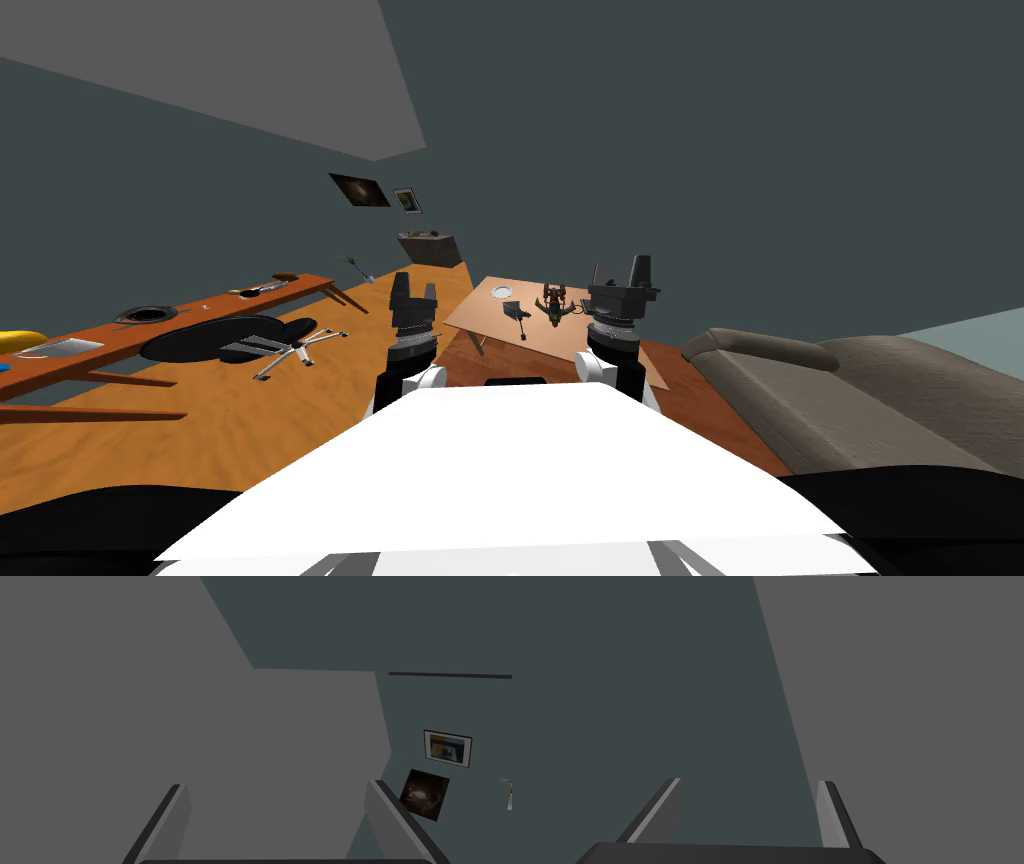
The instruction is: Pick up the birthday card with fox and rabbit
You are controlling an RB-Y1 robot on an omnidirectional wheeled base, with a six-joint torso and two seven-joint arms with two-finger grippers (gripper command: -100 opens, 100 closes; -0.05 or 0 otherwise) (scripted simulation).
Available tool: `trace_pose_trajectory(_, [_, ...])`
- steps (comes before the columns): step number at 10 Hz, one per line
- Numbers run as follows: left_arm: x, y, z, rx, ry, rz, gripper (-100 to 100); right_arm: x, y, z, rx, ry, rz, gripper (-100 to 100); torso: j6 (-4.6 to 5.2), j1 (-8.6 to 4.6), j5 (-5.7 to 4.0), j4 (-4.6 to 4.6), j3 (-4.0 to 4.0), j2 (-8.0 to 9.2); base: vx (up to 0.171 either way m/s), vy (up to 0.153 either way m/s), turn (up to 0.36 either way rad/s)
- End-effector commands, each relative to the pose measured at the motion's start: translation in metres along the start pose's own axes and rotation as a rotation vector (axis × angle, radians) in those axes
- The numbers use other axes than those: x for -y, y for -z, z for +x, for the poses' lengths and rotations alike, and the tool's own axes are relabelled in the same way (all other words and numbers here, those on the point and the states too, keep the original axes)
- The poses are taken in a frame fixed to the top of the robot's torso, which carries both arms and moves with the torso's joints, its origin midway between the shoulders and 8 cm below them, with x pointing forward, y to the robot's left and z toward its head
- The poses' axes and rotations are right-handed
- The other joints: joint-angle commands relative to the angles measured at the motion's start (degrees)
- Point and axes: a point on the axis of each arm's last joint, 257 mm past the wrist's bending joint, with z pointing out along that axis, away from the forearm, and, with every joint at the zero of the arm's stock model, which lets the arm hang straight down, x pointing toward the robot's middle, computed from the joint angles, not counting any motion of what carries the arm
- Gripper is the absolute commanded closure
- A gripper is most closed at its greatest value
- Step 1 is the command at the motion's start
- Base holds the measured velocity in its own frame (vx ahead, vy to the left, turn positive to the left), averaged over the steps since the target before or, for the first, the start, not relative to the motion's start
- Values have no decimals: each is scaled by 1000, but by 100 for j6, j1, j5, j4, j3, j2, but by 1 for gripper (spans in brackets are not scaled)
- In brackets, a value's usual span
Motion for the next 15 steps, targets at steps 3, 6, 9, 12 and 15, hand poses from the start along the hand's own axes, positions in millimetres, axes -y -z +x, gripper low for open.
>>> trace_pose_trajectory(3, [-33,1,13,-58,-15,-71,-100,0,0,0,0,0,0,0,1,0,0,0,-1,-1,1,-4,-83])
trace_pose_trajectory(6, [-67,4,22,-97,-29,-146,-100,0,0,0,0,0,0,0,1,-1,0,-1,-2,-4,6,-6,-98])
trace_pose_trajectory(9, [-110,8,32,-133,-44,-239,-100,0,0,0,0,0,0,0,1,-2,0,-1,-3,-5,7,-7,-117])
trace_pose_trajectory(12, [-154,14,41,-166,-60,-339,-100,0,0,0,0,0,0,0,0,-3,-1,-1,-3,-5,5,-7,-131])
trace_pose_trajectory(15, [-191,23,46,-188,-73,-425,-100,0,0,0,0,0,0,0,0,-2,-1,-1,-2,-3,3,-5,-90])
